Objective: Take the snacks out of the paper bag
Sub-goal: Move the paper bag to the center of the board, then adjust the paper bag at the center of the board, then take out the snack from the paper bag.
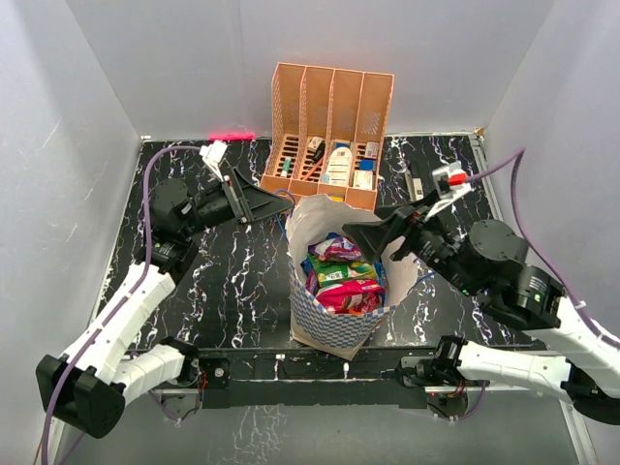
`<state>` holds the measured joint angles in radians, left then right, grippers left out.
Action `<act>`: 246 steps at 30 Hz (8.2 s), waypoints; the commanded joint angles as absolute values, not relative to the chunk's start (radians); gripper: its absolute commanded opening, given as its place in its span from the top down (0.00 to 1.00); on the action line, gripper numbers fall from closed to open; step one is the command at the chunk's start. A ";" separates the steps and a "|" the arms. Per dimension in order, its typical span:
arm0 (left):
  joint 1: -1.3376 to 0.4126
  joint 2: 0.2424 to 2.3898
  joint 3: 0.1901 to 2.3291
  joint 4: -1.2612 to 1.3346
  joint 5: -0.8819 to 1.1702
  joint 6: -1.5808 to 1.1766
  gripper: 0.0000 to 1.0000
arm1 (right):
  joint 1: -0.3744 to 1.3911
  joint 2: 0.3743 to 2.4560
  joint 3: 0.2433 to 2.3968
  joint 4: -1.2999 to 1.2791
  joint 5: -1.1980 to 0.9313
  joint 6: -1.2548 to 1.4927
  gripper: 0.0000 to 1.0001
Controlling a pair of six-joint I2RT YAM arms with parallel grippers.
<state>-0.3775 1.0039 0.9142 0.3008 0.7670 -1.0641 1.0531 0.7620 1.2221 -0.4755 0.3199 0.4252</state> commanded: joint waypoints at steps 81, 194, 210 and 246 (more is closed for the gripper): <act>-0.364 1.131 1.748 -0.367 0.193 -0.080 1.00 | 1.168 1.584 1.603 -0.337 -0.058 0.532 0.51; -0.431 0.752 1.087 0.063 0.660 -0.685 1.00 | 1.156 1.557 1.051 0.320 0.199 0.371 0.41; -0.431 0.775 1.141 0.007 0.608 -0.651 1.00 | 1.220 1.719 1.155 0.209 0.364 0.403 0.41; -0.431 0.744 1.150 -0.123 0.518 -0.591 1.00 | 1.241 1.662 1.227 0.129 0.448 0.452 0.93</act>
<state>-0.4274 0.7681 1.1202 -0.1535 0.5114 -0.6018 1.2358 1.7420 1.2072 0.0612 0.5041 0.4450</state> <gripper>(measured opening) 0.009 0.136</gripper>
